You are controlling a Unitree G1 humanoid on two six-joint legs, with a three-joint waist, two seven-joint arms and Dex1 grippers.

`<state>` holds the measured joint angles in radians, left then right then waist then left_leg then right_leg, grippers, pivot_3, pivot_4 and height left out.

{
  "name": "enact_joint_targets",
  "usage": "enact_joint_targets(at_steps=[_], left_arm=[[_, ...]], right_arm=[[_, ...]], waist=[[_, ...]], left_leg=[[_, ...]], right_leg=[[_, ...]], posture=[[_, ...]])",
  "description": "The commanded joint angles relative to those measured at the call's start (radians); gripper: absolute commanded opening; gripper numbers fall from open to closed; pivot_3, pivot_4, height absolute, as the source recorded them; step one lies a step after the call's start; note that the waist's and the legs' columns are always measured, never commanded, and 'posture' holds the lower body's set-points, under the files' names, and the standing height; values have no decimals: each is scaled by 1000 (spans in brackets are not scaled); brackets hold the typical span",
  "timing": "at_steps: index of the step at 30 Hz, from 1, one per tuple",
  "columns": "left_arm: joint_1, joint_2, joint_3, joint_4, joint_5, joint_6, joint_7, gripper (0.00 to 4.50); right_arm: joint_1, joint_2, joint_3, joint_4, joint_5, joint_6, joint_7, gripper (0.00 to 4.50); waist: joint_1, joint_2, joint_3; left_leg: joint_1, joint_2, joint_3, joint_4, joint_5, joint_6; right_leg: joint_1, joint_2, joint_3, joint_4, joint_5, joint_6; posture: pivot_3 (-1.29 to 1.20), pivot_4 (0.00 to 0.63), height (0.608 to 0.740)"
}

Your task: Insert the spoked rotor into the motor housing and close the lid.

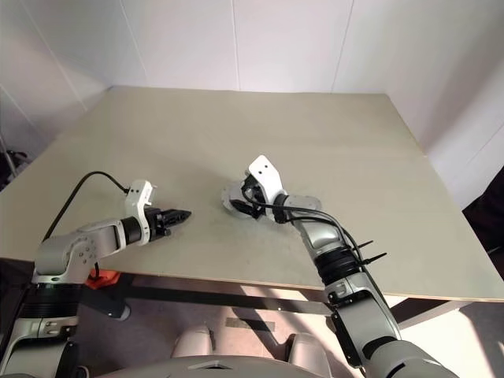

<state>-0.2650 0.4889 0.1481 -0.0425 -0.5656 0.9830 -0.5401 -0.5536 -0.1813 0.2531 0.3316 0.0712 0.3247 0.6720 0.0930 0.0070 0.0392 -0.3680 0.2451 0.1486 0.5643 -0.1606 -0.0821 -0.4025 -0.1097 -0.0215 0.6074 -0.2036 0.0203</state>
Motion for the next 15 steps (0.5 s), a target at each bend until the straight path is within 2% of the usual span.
enact_joint_targets(at_steps=[1,15], left_arm=[[-10,5,10,-24,-3,-7,-2,1446],[10,-15,11,-47,-7,-2,12,1446]], right_arm=[[-13,-8,-3,-8,-22,-13,-15,3152],[-32,0,-1,27,-49,4,-47,3152]], waist=[[0,0,0],[-1,0,0]], left_leg=[[0,0,0,0,0,0],[1,0,0,0,0,0]], right_leg=[[0,0,0,0,0,0],[1,0,0,1,0,0]], posture=[[0,0,740],[0,0,740]])
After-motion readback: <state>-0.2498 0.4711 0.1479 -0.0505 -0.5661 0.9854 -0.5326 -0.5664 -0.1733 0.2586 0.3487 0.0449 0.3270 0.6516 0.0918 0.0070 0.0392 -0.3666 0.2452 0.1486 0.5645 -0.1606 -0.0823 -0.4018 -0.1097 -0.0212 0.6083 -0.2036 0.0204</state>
